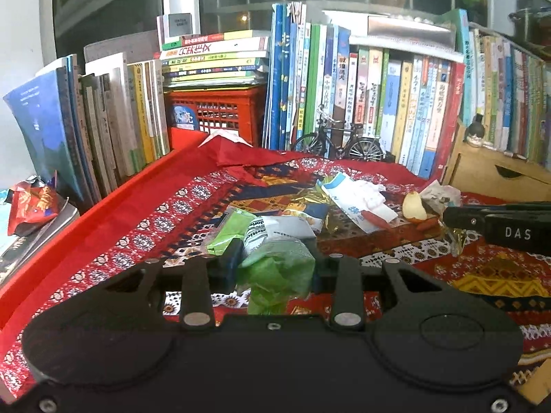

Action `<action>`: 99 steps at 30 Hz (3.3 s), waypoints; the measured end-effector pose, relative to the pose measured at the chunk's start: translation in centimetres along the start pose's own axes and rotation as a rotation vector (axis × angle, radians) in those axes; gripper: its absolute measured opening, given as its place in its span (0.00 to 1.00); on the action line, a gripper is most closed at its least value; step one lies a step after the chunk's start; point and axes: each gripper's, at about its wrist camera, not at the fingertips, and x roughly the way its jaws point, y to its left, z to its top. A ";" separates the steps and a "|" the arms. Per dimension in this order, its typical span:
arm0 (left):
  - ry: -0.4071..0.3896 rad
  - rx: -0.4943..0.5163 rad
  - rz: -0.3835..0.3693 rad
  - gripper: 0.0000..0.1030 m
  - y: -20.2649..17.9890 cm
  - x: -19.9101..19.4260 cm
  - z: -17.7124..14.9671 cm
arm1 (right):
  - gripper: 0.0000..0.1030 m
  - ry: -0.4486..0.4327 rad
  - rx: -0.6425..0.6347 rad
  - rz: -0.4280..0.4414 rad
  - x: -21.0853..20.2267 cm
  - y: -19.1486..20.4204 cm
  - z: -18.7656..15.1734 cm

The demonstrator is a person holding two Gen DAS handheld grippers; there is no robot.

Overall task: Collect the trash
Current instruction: 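Carry the green bag and gold wrapper toward the bed edge with both tools, then open the left tool to drop the green bag while the right tool holds the wrapper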

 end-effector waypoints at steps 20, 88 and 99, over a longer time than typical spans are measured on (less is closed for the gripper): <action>-0.098 0.067 -0.066 0.34 5.6 -10.2 -1.6 | 0.26 -0.151 0.055 -0.063 -10.1 6.9 -1.0; 0.130 -0.028 -0.041 0.34 19.3 -24.6 -22.5 | 0.28 0.048 0.014 0.269 -18.5 28.0 -17.5; 0.195 -0.009 -0.067 0.36 18.9 -22.8 -22.8 | 0.28 0.063 -0.011 0.258 -18.4 27.8 -17.8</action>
